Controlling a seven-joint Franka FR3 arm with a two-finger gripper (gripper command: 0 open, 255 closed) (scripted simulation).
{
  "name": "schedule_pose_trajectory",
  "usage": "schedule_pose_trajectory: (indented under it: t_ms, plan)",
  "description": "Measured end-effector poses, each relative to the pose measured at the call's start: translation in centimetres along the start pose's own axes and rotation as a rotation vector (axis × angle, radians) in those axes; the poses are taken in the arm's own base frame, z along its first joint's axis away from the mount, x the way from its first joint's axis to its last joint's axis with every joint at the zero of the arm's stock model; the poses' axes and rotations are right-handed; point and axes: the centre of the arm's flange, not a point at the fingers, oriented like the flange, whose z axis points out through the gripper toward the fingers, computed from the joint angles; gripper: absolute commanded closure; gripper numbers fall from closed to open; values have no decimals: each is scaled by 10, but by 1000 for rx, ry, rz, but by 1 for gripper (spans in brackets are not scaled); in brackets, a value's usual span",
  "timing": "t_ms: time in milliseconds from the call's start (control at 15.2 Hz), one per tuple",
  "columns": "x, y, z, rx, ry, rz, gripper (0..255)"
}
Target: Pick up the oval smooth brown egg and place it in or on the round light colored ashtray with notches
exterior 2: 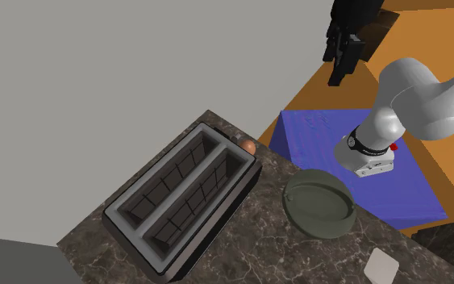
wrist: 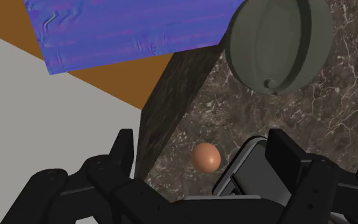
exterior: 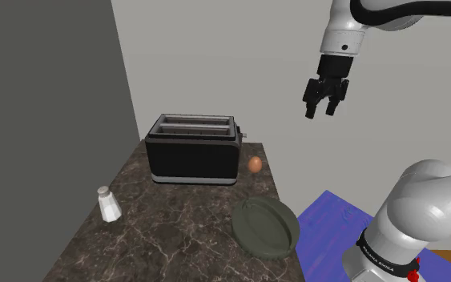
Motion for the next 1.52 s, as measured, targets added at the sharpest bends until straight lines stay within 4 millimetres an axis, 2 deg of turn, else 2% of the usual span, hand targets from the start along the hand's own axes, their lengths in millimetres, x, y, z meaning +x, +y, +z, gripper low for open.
schedule_pose_trajectory:
  t_ms: [132, 396, 1254, 1518]
  plan:
    - [4, 1, 5, 5, 1, -4, 0]
    - [30, 4, 39, 38, 16, -34, 0]
    - [129, -3, 176, 165, 78, -142, 0]
    - [154, -8, 208, 196, 95, -170, 0]
